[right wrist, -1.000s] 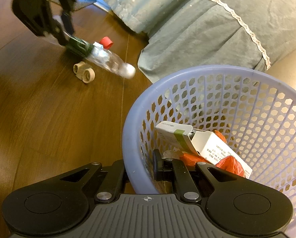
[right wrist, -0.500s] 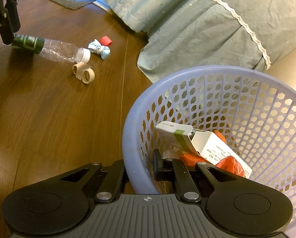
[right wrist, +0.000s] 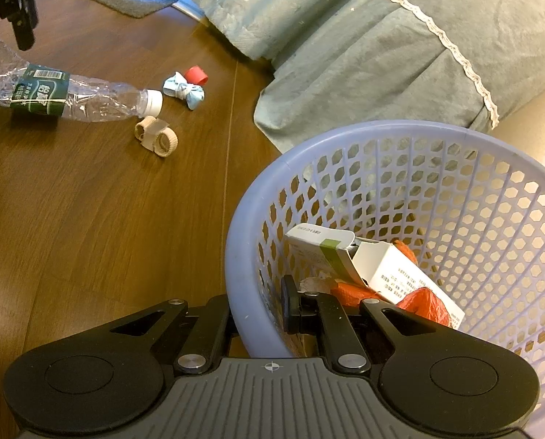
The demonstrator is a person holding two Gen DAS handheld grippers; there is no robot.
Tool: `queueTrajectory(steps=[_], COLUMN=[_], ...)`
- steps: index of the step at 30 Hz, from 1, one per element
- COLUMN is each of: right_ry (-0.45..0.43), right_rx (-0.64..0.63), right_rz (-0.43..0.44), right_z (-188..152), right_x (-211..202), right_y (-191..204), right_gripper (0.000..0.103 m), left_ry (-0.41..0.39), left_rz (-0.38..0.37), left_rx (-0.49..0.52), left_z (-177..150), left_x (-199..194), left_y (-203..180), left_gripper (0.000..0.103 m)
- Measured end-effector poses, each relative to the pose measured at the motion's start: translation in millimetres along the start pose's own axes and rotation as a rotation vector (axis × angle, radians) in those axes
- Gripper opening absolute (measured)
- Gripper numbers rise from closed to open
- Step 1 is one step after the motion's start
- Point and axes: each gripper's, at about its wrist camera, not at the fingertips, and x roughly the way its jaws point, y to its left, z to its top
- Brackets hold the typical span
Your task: Collect trash
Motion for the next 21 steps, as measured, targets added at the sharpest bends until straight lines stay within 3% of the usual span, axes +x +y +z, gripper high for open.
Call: queueTrajectory(steps=[4,8,12,15,19,21], right_ry=[0.001,0.000,0.000,0.000,-0.002,0.000], right_rx=[-0.003,0.001,0.000,0.001,0.001,-0.003], right_rz=[0.000,0.000,-0.001,0.000,0.000,0.000], right_z=[-0.4,-1.0,-0.9,-0.8,-0.3,-0.3], right_x=[-0.1,-0.2,0.1,0.1,-0.6,-1.3], right_y=[0.7,0.4,0.4,0.2,1.4,2.8], right_gripper=[0.006,0.006,0.006,0.006,0.006,0.006], left_ry=[0.068,0.096,0.058,0.038,-0.095,-0.126], left_rz=[-0.040,-0.140,-0.275,-0.377,-0.324,-0.293], left_rx=[-0.042,-0.034,0.058,0.132,0.290,0.315], left_z=[-13.5,-28.0,-28.9,-22.8,-2.1,13.6], left_x=[5.8,4.5,-2.8,-2.8,-8.9,-0.5], left_y=[2.7,-25.1,-66.5,-88.3,-89.8,-81.3], left_gripper=[0.031,0.031,0.032,0.038,0.043,0.044])
